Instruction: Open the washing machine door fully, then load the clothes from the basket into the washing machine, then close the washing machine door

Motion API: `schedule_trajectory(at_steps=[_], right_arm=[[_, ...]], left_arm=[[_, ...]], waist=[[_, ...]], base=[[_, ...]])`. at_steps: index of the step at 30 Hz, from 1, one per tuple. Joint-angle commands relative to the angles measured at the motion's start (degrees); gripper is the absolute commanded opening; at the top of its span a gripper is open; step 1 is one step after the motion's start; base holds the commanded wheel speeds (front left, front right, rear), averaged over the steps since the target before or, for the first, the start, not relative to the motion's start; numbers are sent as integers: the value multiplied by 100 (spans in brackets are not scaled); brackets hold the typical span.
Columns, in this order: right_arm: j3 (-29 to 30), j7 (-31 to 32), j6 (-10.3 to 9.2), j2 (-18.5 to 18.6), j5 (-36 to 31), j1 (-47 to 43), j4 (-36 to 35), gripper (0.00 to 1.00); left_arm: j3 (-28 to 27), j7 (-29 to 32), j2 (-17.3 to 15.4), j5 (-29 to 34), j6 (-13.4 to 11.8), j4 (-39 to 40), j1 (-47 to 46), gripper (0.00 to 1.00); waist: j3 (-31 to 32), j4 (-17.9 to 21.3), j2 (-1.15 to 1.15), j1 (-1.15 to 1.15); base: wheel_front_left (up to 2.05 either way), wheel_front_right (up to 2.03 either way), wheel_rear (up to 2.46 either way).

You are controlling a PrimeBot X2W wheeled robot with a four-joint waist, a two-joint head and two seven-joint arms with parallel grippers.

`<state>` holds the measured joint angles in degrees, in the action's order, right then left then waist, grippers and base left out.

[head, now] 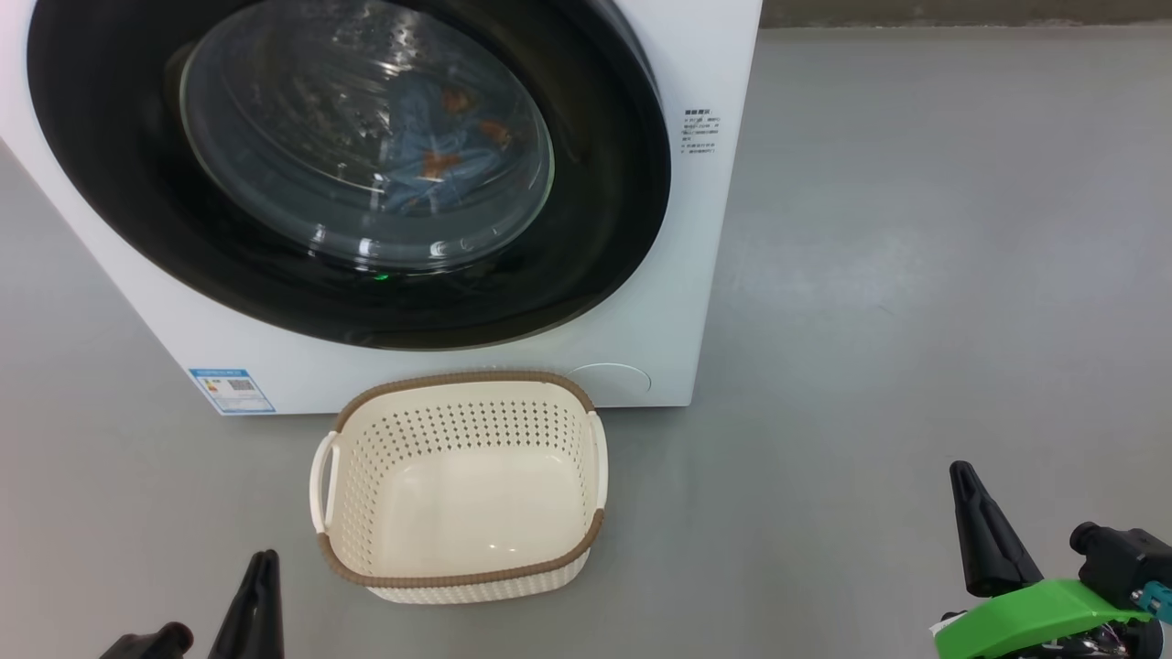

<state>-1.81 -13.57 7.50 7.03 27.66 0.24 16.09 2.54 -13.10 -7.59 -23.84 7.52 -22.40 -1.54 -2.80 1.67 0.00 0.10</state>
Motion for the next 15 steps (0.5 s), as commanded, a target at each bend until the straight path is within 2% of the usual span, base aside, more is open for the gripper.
schedule_trajectory(at_steps=[1, 15], right_arm=[[37, 62, 0, 49, 211, 119, -139, 0], [109, 268, 0, 10, 937, 179, -143, 0]], left_arm=[[-87, 41, -52, -221, 0, 152, -112, 0], [-179, 258, 8, -974, -1, 226, -159, 0]], waist=[[-4, -4, 0, -9], [23, -23, 0, -10]], base=[[0, 0, 0], [0, 0, 0]])
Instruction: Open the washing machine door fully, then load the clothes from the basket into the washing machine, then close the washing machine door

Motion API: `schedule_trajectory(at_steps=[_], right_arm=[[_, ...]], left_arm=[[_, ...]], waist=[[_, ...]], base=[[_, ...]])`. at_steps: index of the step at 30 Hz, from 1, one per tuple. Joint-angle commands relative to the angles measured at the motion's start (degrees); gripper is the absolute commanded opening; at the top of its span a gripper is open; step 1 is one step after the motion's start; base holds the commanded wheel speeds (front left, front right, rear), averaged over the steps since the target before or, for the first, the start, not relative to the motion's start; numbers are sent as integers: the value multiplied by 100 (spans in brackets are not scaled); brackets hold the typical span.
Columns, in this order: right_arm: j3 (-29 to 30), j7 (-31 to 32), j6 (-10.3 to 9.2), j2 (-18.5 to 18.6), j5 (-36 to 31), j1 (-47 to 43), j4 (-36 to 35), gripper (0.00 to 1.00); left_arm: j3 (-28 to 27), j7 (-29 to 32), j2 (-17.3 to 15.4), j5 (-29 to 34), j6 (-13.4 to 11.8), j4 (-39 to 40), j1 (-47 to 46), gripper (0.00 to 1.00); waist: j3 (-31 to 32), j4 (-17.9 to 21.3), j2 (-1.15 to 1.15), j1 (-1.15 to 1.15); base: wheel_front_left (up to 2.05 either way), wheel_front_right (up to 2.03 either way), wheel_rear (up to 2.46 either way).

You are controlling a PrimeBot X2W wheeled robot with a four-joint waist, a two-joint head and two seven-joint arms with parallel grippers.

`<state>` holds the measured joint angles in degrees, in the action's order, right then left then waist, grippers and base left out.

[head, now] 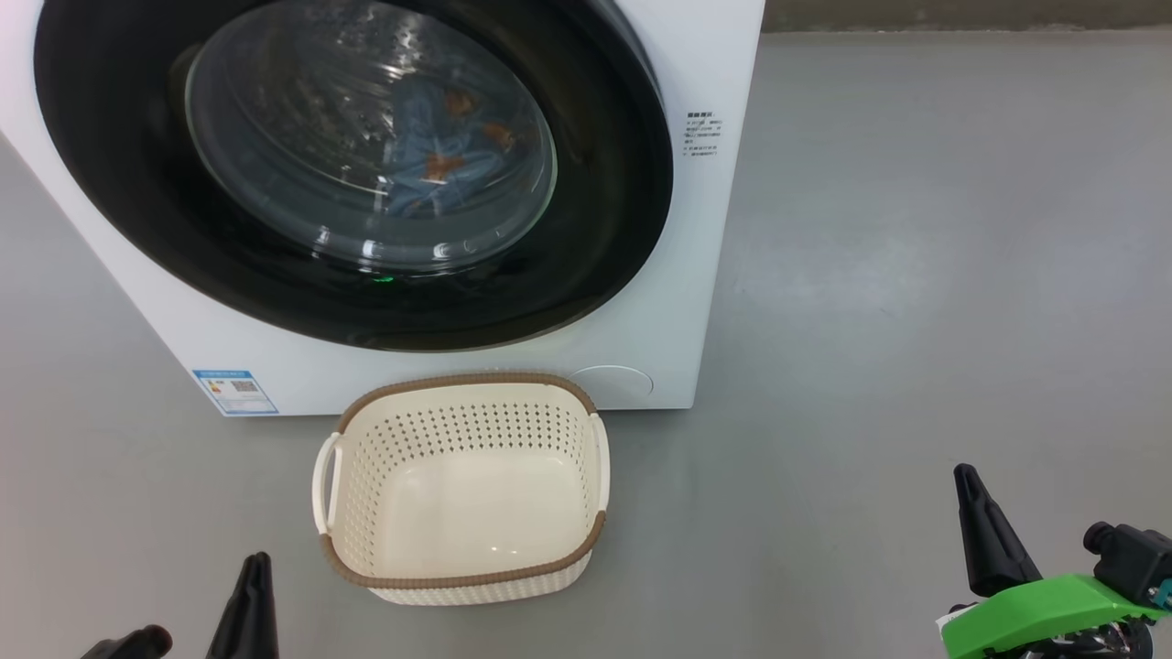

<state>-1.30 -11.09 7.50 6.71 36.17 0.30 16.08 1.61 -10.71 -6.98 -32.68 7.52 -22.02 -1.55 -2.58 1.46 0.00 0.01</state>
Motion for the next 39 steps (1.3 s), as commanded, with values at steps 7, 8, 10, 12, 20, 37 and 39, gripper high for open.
schedule_trajectory(at_steps=[7, 8, 10, 12, 20, 37, 39], right_arm=[[105, 148, 0, 17, 529, 206, -147, 0], [111, 164, 0, 13, 585, 210, -148, 0], [123, 197, 0, 7, 695, 218, -149, 0], [135, 229, 0, 0, 806, 226, -150, 0], [185, 361, 0, -28, 1250, 258, -156, 0], [288, 627, 0, -87, 2131, 322, -166, 0], [301, 661, 0, -95, 2241, 330, -168, 0]], left_arm=[[-144, 153, -16, -551, -1, 236, -183, 0], [-151, 170, -12, -609, -1, 242, -186, 0], [-165, 204, -2, -725, -1, 254, -192, 0], [-180, 237, 7, -840, -1, 266, -198, 0], [-238, 373, 44, -1305, -1, 315, -223, 0], [-354, 643, 117, -2231, -2, 411, -271, 0], [-369, 676, 126, -2347, -2, 423, -277, 0]], waist=[[20, -12, 0, 0], [22, -14, 0, 0], [27, -16, 0, 0], [32, -19, 0, 0], [51, -31, 0, -1], [89, -54, 0, -1], [93, -57, 0, -1]], base=[[0, 0, 0], [0, 0, 0], [0, 0, 0], [0, 0, 0], [0, 0, 0], [0, 0, 0], [0, 0, 0]])
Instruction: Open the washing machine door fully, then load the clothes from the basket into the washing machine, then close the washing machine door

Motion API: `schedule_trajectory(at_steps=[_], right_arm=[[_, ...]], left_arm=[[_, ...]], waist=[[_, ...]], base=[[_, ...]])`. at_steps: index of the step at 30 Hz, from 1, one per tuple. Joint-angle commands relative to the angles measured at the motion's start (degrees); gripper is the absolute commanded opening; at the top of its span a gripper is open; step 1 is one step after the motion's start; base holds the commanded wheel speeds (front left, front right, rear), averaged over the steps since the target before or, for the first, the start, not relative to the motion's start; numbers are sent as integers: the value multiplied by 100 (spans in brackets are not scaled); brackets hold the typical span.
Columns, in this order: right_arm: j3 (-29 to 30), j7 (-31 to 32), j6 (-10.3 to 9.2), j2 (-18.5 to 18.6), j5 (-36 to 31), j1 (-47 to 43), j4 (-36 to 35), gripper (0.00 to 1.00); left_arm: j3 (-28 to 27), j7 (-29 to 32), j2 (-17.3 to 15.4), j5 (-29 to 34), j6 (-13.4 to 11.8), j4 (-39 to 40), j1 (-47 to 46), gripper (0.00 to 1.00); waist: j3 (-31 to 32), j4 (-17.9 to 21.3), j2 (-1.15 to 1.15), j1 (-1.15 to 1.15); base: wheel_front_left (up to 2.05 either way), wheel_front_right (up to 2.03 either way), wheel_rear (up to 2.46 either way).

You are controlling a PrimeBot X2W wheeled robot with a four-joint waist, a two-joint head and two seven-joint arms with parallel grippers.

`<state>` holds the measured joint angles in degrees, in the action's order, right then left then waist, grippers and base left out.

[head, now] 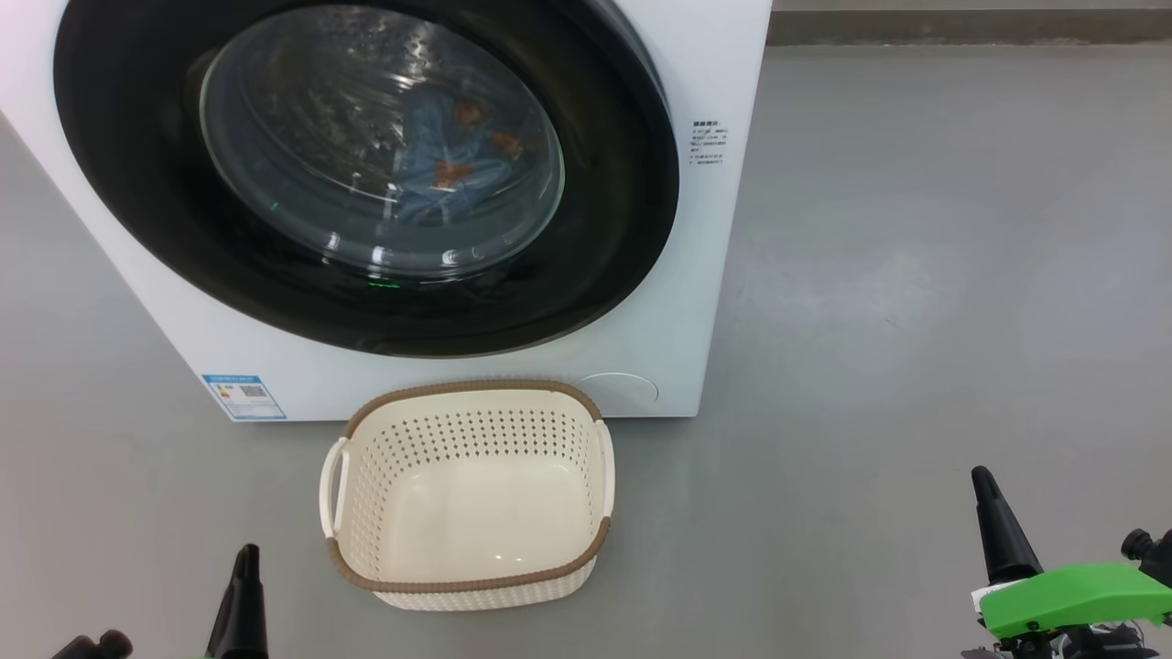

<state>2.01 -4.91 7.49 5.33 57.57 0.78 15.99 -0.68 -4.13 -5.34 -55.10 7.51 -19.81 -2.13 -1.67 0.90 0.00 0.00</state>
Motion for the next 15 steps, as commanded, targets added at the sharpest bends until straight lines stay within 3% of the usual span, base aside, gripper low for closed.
schedule_trajectory(at_steps=[1, 15], right_arm=[[-23, 59, 1, 38, 156, 287, -160, 0], [72, 295, 0, -16, 923, 343, -169, 0]], left_arm=[[-147, 35, -33, -162, -1, 209, -222, 0], [-249, 271, 31, -972, -1, 293, -264, 0]], waist=[[4, -3, 0, 0], [37, -23, 0, 0]], base=[[0, 0, 0], [0, 0, 0]])
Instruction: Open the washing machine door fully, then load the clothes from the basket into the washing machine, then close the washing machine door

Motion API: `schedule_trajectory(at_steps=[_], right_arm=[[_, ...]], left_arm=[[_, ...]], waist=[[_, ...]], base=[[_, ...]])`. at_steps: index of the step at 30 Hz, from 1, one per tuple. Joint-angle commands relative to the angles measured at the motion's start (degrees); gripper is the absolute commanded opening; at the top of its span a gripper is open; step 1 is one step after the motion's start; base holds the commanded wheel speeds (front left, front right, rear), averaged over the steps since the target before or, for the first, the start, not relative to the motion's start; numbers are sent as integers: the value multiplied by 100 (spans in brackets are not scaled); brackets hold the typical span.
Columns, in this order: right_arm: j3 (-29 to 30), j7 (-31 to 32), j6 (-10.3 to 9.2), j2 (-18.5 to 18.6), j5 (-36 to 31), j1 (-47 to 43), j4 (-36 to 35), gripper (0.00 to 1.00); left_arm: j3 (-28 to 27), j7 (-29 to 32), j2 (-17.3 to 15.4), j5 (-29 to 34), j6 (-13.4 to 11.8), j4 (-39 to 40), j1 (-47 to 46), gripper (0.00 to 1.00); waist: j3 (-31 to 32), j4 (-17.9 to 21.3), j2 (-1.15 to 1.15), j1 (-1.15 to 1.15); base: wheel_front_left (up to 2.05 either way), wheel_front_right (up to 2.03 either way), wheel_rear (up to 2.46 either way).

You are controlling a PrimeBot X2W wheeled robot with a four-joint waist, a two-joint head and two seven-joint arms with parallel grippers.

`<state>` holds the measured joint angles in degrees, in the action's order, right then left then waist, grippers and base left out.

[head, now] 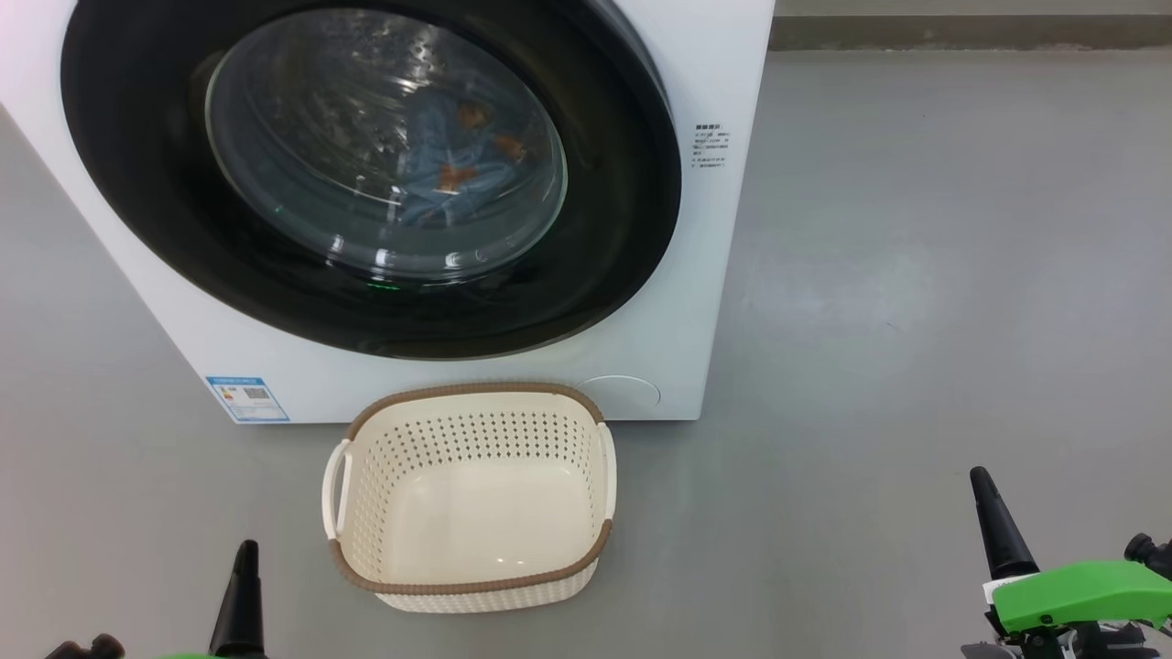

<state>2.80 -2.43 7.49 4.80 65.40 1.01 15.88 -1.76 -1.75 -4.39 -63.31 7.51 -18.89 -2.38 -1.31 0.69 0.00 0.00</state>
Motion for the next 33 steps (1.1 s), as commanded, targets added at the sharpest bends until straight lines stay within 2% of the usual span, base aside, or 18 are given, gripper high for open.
schedule_trajectory(at_steps=[1, 33], right_arm=[[0, 65, 0, 34, 196, 324, -159, 0], [218, 594, 0, -93, 1885, 451, -178, 0]], left_arm=[[-148, 51, -60, -209, -1, 207, -242, 0], [-369, 570, 81, -2002, -2, 394, -335, 0]], waist=[[4, -3, 0, 0], [78, -47, 0, 0]], base=[[0, 0, 0], [0, 0, 0]])
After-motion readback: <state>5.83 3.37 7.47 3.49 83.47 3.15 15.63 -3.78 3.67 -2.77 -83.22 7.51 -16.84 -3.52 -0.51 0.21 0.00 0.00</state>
